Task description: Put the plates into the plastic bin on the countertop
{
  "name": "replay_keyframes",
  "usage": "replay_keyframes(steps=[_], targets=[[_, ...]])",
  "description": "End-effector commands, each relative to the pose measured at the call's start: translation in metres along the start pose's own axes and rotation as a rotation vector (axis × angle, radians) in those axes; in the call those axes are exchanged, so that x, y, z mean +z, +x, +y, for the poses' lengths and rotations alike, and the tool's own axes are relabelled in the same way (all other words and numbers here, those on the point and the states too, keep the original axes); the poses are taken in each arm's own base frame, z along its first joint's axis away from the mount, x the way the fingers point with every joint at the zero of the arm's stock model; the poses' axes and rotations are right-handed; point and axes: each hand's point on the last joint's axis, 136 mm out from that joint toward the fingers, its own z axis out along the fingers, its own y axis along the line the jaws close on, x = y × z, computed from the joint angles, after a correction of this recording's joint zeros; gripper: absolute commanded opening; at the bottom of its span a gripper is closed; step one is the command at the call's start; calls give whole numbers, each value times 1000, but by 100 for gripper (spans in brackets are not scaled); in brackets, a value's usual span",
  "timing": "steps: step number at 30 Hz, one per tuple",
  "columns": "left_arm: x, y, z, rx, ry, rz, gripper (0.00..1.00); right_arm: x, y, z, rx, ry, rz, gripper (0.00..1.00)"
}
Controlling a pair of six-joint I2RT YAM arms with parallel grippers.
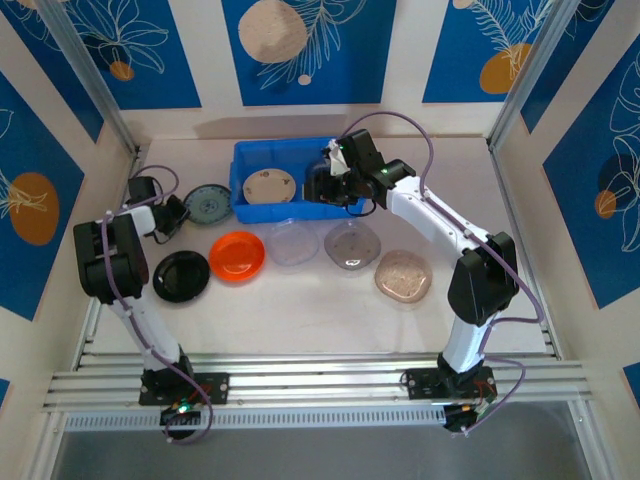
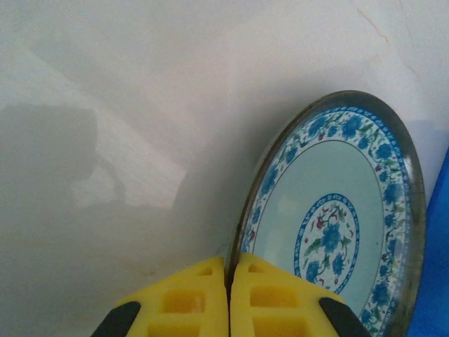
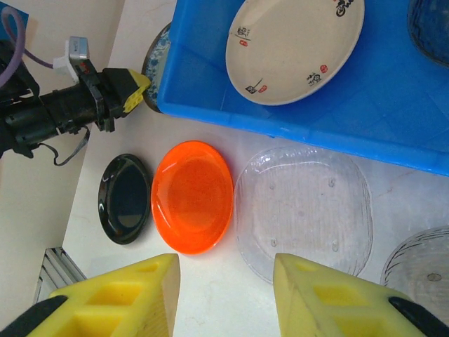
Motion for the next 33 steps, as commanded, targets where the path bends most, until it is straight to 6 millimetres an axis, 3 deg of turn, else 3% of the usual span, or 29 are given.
replay_keyframes(steps=[1, 9, 13, 18, 23, 27, 33], targets=[[-36, -23, -14, 32, -26, -105, 0, -5, -3, 11, -6, -26, 3, 41], [-127, -59, -59, 169, -65, -286, 0, -22, -14, 13, -29, -15, -54, 41], [-168, -53, -105, 283, -15, -307, 0, -45, -26, 4, -29, 2, -111, 40], [-198, -11, -173, 430, 114, -248, 0, -86, -36, -18, -14, 40, -194, 46], [-215, 54, -226, 511, 304, -119, 0, -131, -33, -41, -10, 60, -270, 56], [-222, 104, -246, 539, 439, 11, 0, -151, -21, -42, -57, 21, -303, 61], [-242, 158, -259, 542, 631, 201, 0, -150, 3, -31, -46, -98, -259, 62]])
